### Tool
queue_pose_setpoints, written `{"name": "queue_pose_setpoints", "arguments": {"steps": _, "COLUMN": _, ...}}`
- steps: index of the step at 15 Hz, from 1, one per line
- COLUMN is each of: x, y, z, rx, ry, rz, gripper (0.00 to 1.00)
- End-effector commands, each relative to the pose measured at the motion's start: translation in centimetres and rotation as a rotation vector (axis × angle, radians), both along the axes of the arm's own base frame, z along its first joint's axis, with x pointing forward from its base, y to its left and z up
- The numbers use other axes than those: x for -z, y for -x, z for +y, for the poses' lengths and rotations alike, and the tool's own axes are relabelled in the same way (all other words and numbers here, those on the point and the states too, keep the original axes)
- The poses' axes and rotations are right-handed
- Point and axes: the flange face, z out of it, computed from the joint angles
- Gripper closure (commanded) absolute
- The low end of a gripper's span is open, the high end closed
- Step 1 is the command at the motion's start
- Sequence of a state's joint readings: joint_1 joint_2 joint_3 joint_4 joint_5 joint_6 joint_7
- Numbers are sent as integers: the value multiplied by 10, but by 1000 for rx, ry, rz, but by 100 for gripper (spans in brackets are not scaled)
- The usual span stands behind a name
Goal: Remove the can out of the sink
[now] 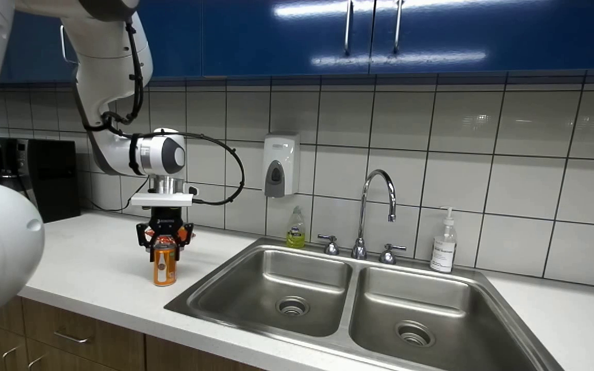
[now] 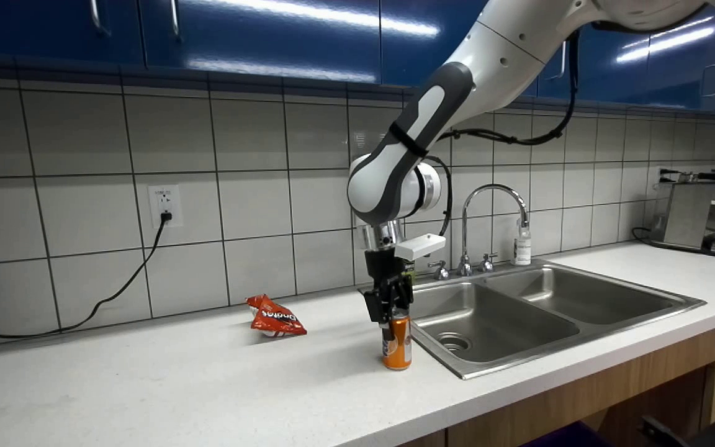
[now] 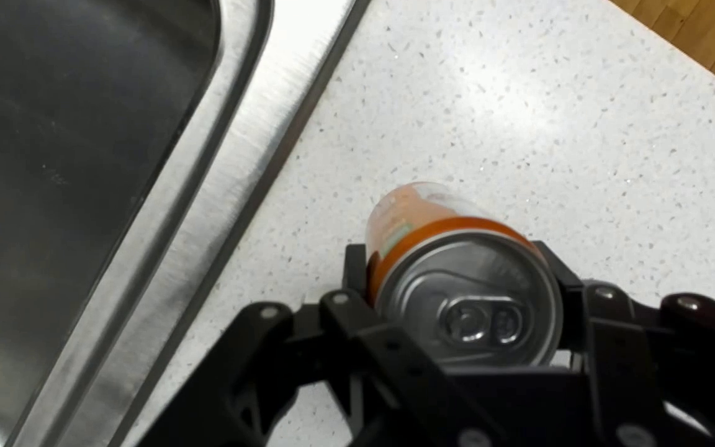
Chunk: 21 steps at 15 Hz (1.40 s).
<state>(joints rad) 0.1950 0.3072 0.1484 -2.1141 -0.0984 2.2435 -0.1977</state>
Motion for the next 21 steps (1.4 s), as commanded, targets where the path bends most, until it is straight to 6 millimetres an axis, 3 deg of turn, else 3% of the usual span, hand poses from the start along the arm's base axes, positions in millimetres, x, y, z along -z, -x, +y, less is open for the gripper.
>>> {"name": "queue_pose_setpoints", "arguments": {"steps": 1, "x": -3, "y": -5, "z": 4, "rx": 10, "ry": 21, "rz": -23, "gripper": 58}}
{"name": "queue_pose_setpoints", "arguments": {"steps": 2, "x": -3, "y": -5, "z": 4, "rx": 10, "ry": 22, "rz": -22, "gripper": 12}}
{"name": "queue_pose_setpoints", "arguments": {"steps": 5, "x": -12, "y": -4, "z": 2, "rx": 18, "ry": 20, "rz": -25, "gripper": 1}}
{"name": "queue_pose_setpoints", "arguments": {"steps": 15, "x": -81, "y": 21, "z": -18, "rx": 85, "ry": 1, "rz": -77, "gripper": 0}}
{"name": "queue_pose_setpoints", "arguments": {"steps": 21, "x": -120, "y": 51, "z": -50, "rx": 178, "ry": -23, "rz": -112, "gripper": 0}}
